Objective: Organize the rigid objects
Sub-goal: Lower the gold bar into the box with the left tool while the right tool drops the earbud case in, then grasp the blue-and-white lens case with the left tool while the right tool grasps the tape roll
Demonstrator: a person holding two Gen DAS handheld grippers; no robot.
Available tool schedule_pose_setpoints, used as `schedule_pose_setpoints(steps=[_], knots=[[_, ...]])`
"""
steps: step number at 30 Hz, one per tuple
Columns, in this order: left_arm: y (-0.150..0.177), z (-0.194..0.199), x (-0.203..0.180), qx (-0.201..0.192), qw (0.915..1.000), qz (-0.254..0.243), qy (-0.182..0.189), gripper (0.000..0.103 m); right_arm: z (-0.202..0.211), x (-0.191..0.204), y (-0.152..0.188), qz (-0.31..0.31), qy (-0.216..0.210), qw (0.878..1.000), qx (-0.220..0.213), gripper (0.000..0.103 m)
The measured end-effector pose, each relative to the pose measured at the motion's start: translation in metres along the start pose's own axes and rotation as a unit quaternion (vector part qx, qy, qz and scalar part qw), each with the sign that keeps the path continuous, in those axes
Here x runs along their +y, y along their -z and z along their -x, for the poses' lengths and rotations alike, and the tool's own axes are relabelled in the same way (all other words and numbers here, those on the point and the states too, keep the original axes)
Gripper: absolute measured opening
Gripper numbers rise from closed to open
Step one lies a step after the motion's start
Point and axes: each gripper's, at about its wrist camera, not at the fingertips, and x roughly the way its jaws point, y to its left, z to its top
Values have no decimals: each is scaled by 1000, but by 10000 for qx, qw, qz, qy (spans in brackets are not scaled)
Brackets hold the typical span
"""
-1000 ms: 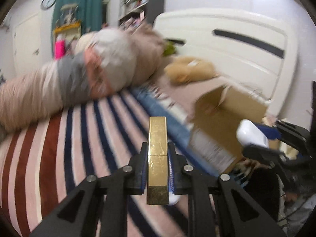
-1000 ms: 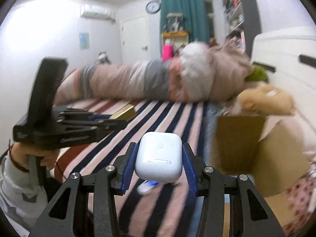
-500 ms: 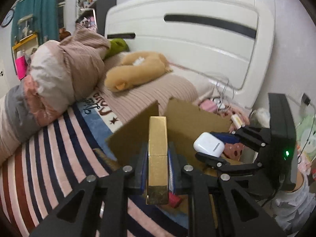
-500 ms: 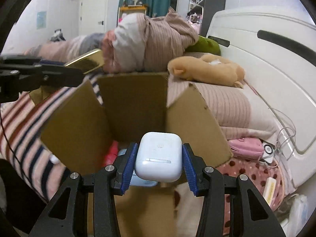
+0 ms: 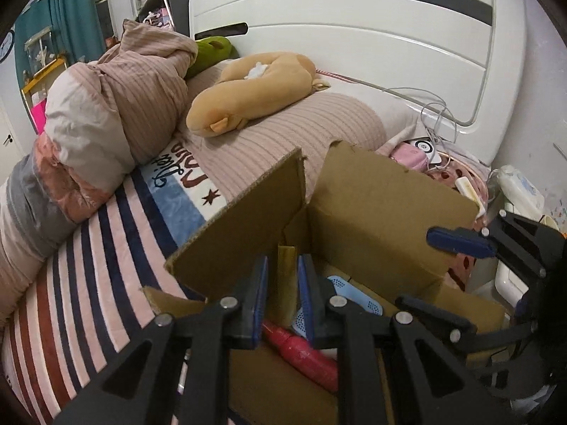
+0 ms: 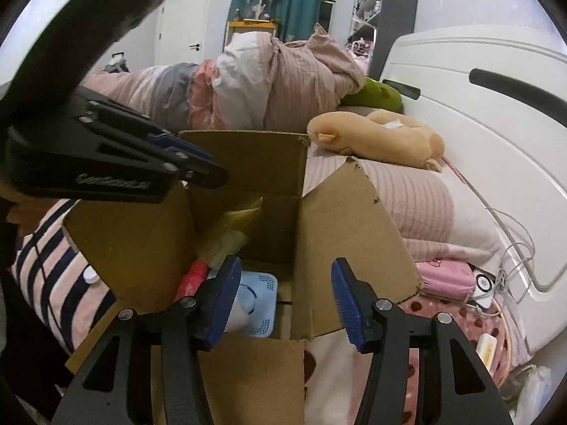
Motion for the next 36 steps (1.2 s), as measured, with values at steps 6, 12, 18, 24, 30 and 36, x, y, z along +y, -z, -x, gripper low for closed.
schedule_pose_setpoints(steps=[6, 12, 18, 24, 30, 36], knots=[[-2, 2, -2, -74, 10000, -26, -26, 15, -1, -2, -1, -19, -40, 10000, -10, 50], [2, 23, 4, -239, 9996, 88, 123, 36, 2, 1, -6, -50, -103, 9999, -13, 50], [21, 62, 19, -378, 9983, 297, 317, 54, 14, 12, -19, 23, -349, 9994, -68, 50], [59, 111, 49, -687, 9952, 634, 274, 65, 33, 43, -36, -3, -928, 9952, -300, 51], [112, 138, 95, -878, 9903, 1050, -248, 73, 42, 104, -45, 211, -1721, 9836, -486, 51], [181, 111, 133, -674, 9850, 1556, -316, 73, 7, 166, -33, 384, -2139, 9761, -72, 51]])
